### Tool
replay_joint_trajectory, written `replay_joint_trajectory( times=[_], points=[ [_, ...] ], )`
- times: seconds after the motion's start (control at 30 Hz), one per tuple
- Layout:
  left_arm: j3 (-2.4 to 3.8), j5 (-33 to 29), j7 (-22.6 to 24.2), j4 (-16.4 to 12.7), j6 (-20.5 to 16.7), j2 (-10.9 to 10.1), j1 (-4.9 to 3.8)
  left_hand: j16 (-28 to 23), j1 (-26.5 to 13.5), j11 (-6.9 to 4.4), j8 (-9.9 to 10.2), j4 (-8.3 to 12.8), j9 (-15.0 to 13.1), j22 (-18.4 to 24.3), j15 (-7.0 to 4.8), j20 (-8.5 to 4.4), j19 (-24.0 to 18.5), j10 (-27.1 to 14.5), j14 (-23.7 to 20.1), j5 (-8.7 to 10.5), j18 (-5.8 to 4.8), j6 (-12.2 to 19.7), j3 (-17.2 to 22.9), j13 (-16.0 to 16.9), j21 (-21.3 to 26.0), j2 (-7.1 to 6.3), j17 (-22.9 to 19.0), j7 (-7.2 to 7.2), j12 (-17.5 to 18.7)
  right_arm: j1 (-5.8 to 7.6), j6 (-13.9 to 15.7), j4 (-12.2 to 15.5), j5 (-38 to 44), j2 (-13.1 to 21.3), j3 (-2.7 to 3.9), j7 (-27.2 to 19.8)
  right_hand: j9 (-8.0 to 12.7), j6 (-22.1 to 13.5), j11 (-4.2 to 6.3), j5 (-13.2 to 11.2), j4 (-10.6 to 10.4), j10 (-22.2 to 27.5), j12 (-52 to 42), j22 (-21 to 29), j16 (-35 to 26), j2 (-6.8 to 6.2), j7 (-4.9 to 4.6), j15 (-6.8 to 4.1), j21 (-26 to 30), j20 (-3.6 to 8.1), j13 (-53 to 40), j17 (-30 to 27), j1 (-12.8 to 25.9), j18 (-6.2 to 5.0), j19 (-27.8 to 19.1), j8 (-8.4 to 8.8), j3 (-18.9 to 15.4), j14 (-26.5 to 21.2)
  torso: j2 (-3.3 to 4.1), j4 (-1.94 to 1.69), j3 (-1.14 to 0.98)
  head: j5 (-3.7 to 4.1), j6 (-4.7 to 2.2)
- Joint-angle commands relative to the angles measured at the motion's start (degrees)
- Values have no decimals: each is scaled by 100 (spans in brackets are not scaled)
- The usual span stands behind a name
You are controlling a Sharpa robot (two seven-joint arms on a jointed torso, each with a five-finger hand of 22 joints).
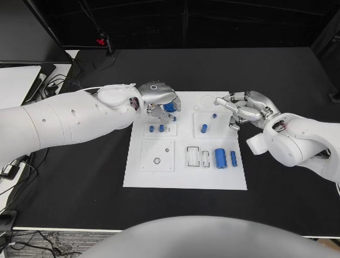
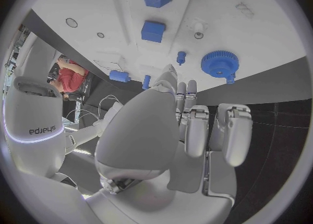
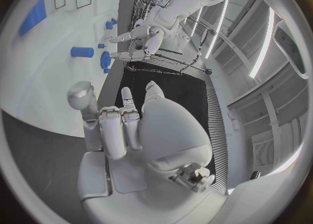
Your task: Assemble the parts on the task board
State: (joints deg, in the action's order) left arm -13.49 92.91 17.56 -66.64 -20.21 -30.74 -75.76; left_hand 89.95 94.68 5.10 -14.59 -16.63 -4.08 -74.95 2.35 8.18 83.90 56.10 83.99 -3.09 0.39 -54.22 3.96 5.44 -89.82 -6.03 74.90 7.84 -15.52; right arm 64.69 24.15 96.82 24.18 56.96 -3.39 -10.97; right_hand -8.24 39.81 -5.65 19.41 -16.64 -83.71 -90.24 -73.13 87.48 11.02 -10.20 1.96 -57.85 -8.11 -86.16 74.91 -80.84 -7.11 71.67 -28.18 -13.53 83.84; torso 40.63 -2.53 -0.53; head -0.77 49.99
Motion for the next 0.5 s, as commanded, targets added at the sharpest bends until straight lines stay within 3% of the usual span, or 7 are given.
replay_joint_trajectory(
  times=[0.03, 0.5],
  points=[
    [4, 214, 115, 33, 241, 31, -1, 5, 70, 2, 24, -6, 0, -1505, -51, -31, 610, 49, 601, 30, -39, -62, 50, -36, -18, 8, 1510, -1, 58, 7, 27, 17, 10, -5, 3, -73, 7, -45, -8, 34, -4, -629, 24, -8, 7, -2, 5, 1, 18, -2, -384, 1036, -42, -34, -26, -23, -42, 328, -2, 1, -4, 2, 1],
    [4, 511, -36, 167, 544, 166, 33, 5, 357, -101, 114, -1, 5, -1505, -126, -58, 610, 209, 601, 29, -39, -233, 218, -187, -18, 50, 1510, -103, 191, 7, 18, 21, 10, -8, 3, -67, 7, -44, -8, 34, -5, -629, 24, -8, 6, -2, 5, 1, 19, -2, -384, 1034, -43, -34, -26, -25, -44, 327, -5, 4, 1, 4, 1]
  ],
)
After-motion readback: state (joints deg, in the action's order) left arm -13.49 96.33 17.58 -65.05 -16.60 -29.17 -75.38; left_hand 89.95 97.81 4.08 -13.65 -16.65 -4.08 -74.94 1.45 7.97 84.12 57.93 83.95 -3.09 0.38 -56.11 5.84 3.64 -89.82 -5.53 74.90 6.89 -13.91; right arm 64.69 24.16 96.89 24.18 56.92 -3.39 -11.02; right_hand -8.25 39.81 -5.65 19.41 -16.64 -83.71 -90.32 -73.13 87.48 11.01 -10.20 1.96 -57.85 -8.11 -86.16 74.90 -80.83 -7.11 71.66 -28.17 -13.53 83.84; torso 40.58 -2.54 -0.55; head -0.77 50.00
